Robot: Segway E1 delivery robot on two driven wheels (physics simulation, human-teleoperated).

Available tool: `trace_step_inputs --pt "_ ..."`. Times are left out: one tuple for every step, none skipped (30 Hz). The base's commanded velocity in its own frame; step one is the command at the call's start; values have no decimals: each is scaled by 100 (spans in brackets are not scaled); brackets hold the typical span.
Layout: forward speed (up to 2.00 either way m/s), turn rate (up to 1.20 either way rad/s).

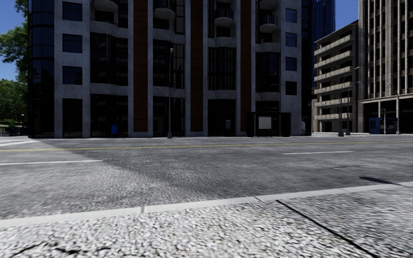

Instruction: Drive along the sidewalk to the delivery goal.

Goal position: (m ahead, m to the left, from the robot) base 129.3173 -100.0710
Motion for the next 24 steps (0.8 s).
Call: trace_step_inputs --pt "0 0" --pt "0 0" --pt "0 0" --pt "0 0" --pt "0 0" --pt "0 0" --pt "0 0" --pt "0 0" --pt "0 0" --pt "0 0" --pt "0 0" --pt "0 0" --pt "0 0" --pt "0 0" --pt "0 0" --pt "0 0" --pt "0 0" --pt "0 0" --pt "0 0" --pt "0 0" --pt "0 0" --pt "0 0" --pt "0 0" --pt "0 0"
